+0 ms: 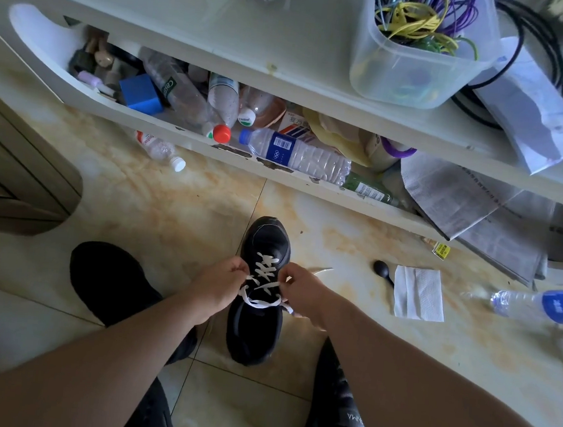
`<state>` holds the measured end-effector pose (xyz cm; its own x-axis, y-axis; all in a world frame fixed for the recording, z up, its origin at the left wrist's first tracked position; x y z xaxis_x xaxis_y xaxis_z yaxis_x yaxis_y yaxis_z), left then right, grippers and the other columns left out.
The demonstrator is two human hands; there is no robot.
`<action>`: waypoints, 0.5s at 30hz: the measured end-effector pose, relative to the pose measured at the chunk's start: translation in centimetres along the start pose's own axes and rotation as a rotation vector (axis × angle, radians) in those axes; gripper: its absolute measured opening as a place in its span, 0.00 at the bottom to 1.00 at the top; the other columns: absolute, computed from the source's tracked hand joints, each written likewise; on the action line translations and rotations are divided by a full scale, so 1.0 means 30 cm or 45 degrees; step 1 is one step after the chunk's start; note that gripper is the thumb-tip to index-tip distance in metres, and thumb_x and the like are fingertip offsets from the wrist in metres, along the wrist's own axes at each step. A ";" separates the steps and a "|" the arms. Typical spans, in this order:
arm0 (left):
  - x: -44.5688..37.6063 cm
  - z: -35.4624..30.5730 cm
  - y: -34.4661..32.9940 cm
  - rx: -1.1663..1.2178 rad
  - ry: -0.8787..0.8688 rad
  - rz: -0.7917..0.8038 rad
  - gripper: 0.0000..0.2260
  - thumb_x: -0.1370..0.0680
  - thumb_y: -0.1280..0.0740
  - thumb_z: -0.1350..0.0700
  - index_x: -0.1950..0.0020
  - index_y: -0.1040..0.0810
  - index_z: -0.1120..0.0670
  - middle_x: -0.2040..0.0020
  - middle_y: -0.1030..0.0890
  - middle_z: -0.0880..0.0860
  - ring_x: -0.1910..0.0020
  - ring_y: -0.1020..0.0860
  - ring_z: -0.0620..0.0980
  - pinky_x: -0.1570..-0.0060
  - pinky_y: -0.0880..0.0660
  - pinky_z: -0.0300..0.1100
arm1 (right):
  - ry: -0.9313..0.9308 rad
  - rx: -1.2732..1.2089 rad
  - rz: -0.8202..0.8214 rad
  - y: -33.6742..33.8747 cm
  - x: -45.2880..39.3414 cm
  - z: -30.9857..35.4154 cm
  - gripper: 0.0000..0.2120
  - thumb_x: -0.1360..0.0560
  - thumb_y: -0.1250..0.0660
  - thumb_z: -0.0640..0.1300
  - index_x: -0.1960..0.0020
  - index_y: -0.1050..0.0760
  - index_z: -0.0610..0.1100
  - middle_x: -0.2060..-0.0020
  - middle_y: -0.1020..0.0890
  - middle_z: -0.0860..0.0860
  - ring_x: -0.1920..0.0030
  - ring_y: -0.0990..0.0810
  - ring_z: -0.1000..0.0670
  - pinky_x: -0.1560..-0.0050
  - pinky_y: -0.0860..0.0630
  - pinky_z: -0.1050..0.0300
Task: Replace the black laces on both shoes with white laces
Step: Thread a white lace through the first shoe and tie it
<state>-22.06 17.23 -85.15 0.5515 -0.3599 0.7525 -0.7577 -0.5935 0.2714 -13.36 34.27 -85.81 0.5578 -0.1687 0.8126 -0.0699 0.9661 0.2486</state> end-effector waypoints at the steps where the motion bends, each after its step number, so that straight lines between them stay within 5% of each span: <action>1: 0.002 -0.007 0.005 -0.046 -0.030 0.016 0.11 0.21 0.41 0.62 0.52 0.22 0.49 0.61 0.22 0.56 0.62 0.27 0.53 0.60 0.33 0.49 | 0.002 0.018 -0.033 0.000 0.000 0.002 0.10 0.20 0.41 0.39 0.54 0.25 0.52 0.60 0.24 0.45 0.63 0.30 0.46 0.63 0.32 0.52; 5: 0.013 -0.026 0.060 -0.140 -0.083 -0.006 0.12 0.23 0.39 0.64 0.52 0.23 0.48 0.55 0.18 0.55 0.57 0.21 0.56 0.58 0.28 0.47 | 0.051 0.037 -0.164 0.015 0.001 0.026 0.14 0.25 0.38 0.35 0.58 0.22 0.54 0.60 0.21 0.48 0.63 0.25 0.48 0.66 0.28 0.55; 8: 0.039 -0.029 0.079 -0.164 -0.079 0.170 0.13 0.26 0.34 0.66 0.51 0.19 0.48 0.53 0.17 0.50 0.54 0.21 0.51 0.53 0.26 0.44 | 0.161 0.236 0.018 0.026 0.046 0.079 0.13 0.27 0.35 0.36 0.57 0.18 0.54 0.62 0.22 0.55 0.65 0.26 0.53 0.67 0.27 0.63; 11: 0.072 -0.029 0.069 -0.393 -0.168 0.268 0.19 0.25 0.29 0.63 0.41 0.19 0.42 0.49 0.16 0.43 0.50 0.19 0.43 0.51 0.23 0.37 | 0.355 0.818 0.217 0.007 0.092 0.112 0.14 0.28 0.32 0.40 0.46 0.18 0.55 0.53 0.21 0.58 0.52 0.21 0.54 0.50 0.21 0.59; 15: 0.096 -0.041 0.054 -0.660 -0.357 0.125 0.15 0.22 0.29 0.53 0.40 0.23 0.37 0.53 0.17 0.39 0.55 0.18 0.40 0.50 0.20 0.39 | 0.477 1.125 0.065 -0.004 0.098 0.122 0.09 0.21 0.33 0.45 0.45 0.17 0.55 0.43 0.19 0.54 0.43 0.21 0.50 0.41 0.20 0.49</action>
<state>-22.12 16.11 -81.81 0.4881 -0.6134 0.6209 -0.8422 -0.1444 0.5194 -14.74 32.96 -81.51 0.7543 0.0905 0.6502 -0.6138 0.4486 0.6496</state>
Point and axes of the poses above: each hand's wrist, its own x-axis away from the middle knuckle, its own y-axis out of the back of the hand, z = x × y, the point moved 3 cm from there along -x, towards the middle knuckle
